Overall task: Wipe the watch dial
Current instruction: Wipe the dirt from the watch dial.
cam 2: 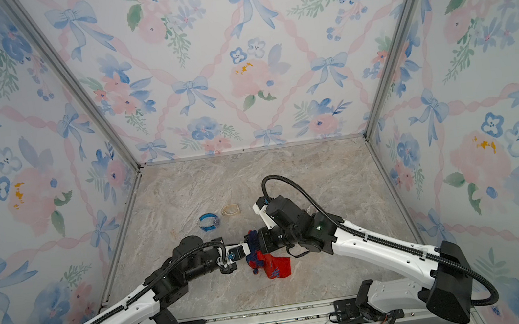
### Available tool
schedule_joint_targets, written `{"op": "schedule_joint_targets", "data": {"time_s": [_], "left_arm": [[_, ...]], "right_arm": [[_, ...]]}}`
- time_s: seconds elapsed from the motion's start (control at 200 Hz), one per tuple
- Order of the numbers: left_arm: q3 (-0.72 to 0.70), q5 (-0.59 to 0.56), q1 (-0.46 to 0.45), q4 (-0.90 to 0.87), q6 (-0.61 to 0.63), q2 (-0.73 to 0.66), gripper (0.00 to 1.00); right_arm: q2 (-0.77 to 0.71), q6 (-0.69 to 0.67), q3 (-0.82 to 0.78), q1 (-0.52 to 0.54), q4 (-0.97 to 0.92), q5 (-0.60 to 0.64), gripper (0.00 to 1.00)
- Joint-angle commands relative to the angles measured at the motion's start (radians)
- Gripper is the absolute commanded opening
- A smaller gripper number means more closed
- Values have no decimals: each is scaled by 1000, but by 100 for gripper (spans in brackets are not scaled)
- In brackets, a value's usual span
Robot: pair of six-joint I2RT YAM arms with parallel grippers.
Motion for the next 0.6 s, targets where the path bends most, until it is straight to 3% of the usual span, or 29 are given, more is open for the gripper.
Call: {"op": "schedule_joint_targets", "data": {"time_s": [0.0, 0.325, 0.595], "left_arm": [[19, 29, 1, 40, -11, -12, 5], [17, 26, 1, 41, -8, -11, 5], [19, 23, -7, 30, -6, -18, 6]], "right_arm": [[19, -20, 15, 5, 21, -7, 0], [-65, -9, -68, -81, -11, -14, 0], [-65, -23, 32, -63, -58, -30, 0]]}}
